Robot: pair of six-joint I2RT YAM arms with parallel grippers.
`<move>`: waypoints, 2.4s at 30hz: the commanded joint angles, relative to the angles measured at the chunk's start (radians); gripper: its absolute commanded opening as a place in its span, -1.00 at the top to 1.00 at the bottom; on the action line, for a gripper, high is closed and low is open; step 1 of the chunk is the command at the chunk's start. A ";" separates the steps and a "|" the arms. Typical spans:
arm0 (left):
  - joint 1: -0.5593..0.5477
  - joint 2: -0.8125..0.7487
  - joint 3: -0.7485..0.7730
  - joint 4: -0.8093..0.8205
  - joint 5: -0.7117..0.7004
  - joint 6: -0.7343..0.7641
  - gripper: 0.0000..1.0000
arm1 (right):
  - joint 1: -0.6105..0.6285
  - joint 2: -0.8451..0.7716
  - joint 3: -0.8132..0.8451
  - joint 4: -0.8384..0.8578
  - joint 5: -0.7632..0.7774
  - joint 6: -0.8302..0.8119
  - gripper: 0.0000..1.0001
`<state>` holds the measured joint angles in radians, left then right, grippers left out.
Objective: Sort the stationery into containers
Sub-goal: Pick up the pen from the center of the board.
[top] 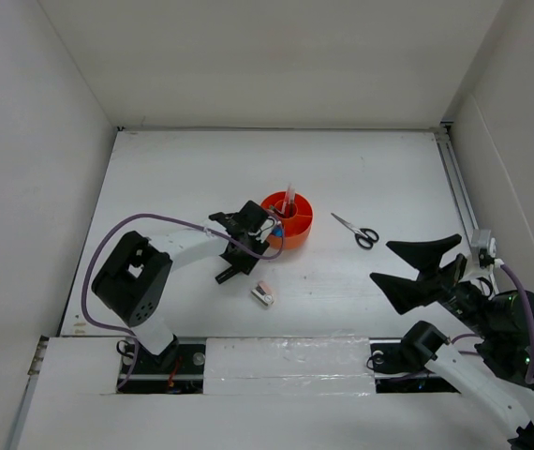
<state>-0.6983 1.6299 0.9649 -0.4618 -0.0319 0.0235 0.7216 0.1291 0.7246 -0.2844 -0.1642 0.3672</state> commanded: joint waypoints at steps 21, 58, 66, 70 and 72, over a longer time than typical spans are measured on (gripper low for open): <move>0.003 0.013 0.018 -0.035 -0.008 -0.019 0.61 | 0.009 -0.020 0.036 0.013 0.018 -0.013 -0.99; 0.003 -0.455 0.279 -0.039 -0.345 -0.230 1.00 | 0.009 0.037 0.036 0.022 0.038 -0.022 -0.99; 0.003 -0.732 0.002 0.599 -0.310 -0.462 1.00 | 0.009 0.055 0.068 0.001 0.069 -0.022 -0.99; 0.003 -0.800 -0.196 0.944 -0.299 -0.507 1.00 | 0.009 0.055 0.087 -0.012 0.069 -0.022 -0.99; 0.003 -0.789 -0.259 1.081 -0.283 -0.507 1.00 | 0.009 0.055 0.096 -0.021 0.069 -0.022 -0.99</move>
<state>-0.6979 0.8162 0.7765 0.2790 -0.3401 -0.4274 0.7216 0.1772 0.7715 -0.3088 -0.1089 0.3576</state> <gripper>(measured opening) 0.258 0.993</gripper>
